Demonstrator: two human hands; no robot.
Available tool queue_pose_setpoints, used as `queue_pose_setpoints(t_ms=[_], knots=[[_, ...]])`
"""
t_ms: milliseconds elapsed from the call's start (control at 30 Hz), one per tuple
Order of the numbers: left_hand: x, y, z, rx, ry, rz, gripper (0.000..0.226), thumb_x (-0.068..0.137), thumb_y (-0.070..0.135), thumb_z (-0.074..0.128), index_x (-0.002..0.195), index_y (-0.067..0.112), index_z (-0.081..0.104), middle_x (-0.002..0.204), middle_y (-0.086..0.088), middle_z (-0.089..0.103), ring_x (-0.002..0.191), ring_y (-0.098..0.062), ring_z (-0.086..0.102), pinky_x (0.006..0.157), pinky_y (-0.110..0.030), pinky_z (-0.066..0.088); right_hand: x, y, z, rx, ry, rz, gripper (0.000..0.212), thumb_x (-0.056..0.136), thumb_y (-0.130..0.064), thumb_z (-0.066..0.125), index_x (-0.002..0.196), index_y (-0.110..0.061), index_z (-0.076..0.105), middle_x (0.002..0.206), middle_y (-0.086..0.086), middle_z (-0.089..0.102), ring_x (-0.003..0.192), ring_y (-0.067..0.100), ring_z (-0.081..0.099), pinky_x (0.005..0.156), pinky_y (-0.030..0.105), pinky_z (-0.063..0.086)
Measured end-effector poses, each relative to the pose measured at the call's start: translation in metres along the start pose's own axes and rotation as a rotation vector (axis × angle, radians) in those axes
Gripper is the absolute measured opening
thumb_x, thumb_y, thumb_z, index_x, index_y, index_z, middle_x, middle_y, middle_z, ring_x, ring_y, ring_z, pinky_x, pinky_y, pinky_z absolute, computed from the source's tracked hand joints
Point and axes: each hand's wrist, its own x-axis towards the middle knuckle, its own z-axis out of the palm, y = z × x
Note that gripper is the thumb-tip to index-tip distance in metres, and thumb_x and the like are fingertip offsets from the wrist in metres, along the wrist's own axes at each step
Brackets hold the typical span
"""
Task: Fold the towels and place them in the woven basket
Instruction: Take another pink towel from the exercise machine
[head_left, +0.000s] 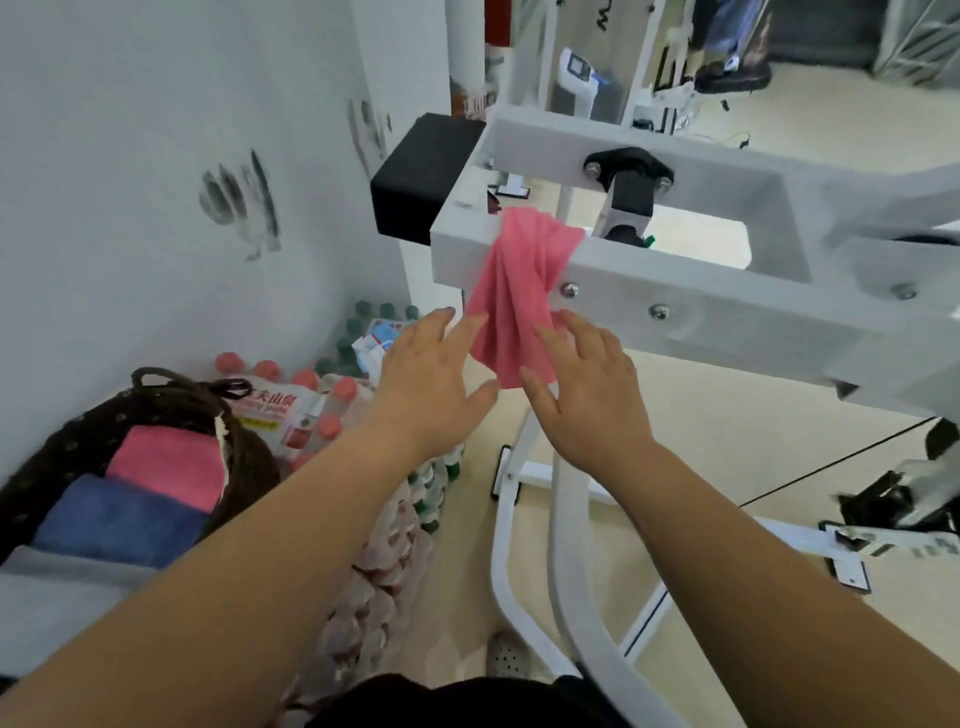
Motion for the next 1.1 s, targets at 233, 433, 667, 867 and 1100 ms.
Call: queue_pose_setpoints(t_ms=[233,433,667,867,1100], knots=[[0.043,0.028,0.023,-0.2,0.024,0.08,0.066,0.086,0.036,0.057,0.15,0.029,0.039,0.152,-0.01,0.036,0.136,-0.03,0.038,0.112,-0.046,0.036,0.015,0.031,0.019,0.193,-0.035,0.01,0.056,0.098,-0.047,0.035,0.15,-0.026,0.039,0.152,0.007,0.039,0.132,0.033,0.041,0.105,0.049,0.041],[0.054,0.04,0.032,-0.306,0.138,0.045,0.056,0.091,0.018,0.063,0.145,0.016,0.047,0.137,-0.004,0.05,0.122,-0.012,0.045,0.101,-0.016,0.03,0.015,0.038,0.025,0.293,0.01,0.046,0.055,0.099,-0.043,0.035,0.148,-0.019,0.044,0.153,0.007,0.041,0.132,0.032,0.043,0.107,0.049,0.041],[0.017,0.029,0.03,-0.297,0.388,0.004,0.008,0.082,0.014,0.074,0.089,0.016,0.077,0.086,0.005,0.072,0.082,-0.011,0.062,0.081,-0.02,0.047,0.005,0.028,0.028,0.489,0.074,0.059,0.051,0.1,-0.038,0.044,0.147,-0.018,0.045,0.148,0.004,0.043,0.136,0.021,0.04,0.113,0.038,0.036],[-0.041,0.007,0.016,-0.354,0.332,-0.038,0.021,0.077,-0.003,0.069,0.079,0.017,0.062,0.076,0.01,0.057,0.073,-0.004,0.051,0.07,-0.015,0.043,-0.005,-0.01,0.037,0.757,0.016,0.009,0.062,0.099,-0.025,0.051,0.155,-0.028,0.026,0.143,0.001,0.045,0.128,0.014,0.048,0.107,0.04,0.044],[-0.12,-0.017,-0.005,-0.527,0.194,-0.113,0.037,0.077,-0.003,0.068,0.098,0.024,0.055,0.083,0.006,0.058,0.074,-0.013,0.059,0.067,-0.033,0.052,-0.021,-0.074,0.037,1.17,-0.093,0.271,0.084,0.089,-0.034,0.073,0.155,-0.031,0.021,0.137,-0.008,0.057,0.106,0.003,0.066,0.087,0.027,0.056]])
